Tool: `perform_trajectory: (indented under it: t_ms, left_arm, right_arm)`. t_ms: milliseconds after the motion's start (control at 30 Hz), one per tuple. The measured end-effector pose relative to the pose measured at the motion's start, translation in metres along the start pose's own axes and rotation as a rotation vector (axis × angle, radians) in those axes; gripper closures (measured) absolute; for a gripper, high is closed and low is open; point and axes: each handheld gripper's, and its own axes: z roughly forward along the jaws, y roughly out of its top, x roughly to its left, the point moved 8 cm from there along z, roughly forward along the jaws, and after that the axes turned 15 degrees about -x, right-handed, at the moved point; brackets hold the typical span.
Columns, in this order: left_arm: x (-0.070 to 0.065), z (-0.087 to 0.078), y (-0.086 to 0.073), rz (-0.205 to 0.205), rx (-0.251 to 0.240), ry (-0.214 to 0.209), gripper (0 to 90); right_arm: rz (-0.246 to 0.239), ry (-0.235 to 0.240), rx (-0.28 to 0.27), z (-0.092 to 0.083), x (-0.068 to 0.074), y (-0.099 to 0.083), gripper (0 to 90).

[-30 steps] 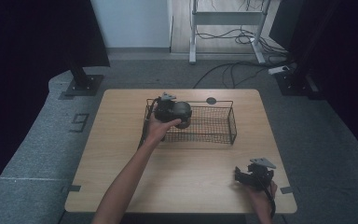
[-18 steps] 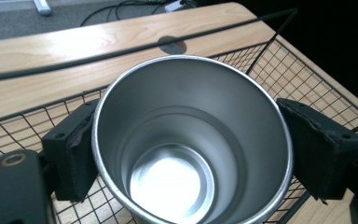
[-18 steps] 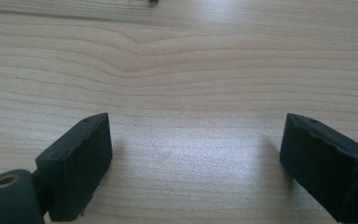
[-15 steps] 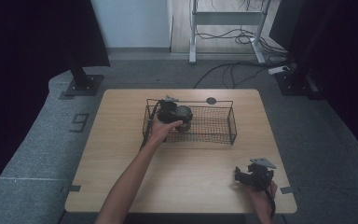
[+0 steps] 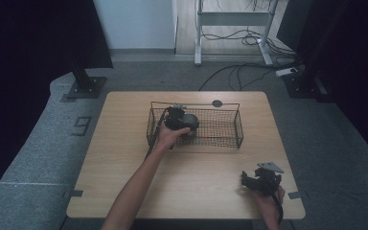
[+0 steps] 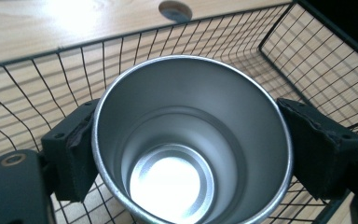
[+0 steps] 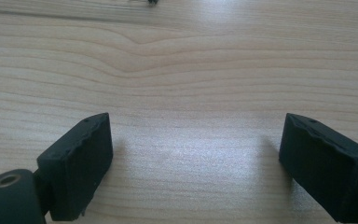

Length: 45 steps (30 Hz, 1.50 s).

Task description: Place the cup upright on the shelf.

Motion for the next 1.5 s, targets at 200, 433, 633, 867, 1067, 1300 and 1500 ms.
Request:
perform_trajectory:
  t_ms: [200, 433, 633, 867, 1067, 1300, 1500]
  left_arm:
    - [0.002, 0.003, -0.005, -0.01, 0.016, 0.016, 14.2]
    - [0.004, 0.005, -0.008, -0.007, 0.028, 0.04, 14.1]
    - [0.004, 0.003, -0.008, -0.008, 0.038, 0.05, 12.2]
    - [0.002, 0.003, -0.006, -0.013, 0.035, 0.052, 8.4]
    - [0.002, -0.005, 0.004, 0.017, -0.02, 0.063, 7.1]
    - [0.001, -0.016, 0.013, 0.009, -0.053, 0.046, 6.3]
    - [-0.004, -0.034, 0.021, -0.006, -0.09, 0.012, 6.2]
  right_arm:
    - [0.0, 0.0, 0.0, 0.0, 0.0, 0.0, 9.6]
    - [0.0, 0.0, -0.001, 0.0, 0.0, 0.0, 9.7]
    - [0.0, -0.001, -0.001, 0.0, 0.0, 0.0, 9.8]
    - [0.0, -0.001, -0.001, 0.0, 0.0, 0.0, 9.8]
    - [0.0, -0.002, -0.002, 0.0, 0.0, 0.0, 10.1]
    - [0.002, -0.005, -0.002, 0.0, 0.0, 0.0, 10.4]
    - [0.003, -0.005, -0.002, 0.0, 0.0, 0.0, 10.4]
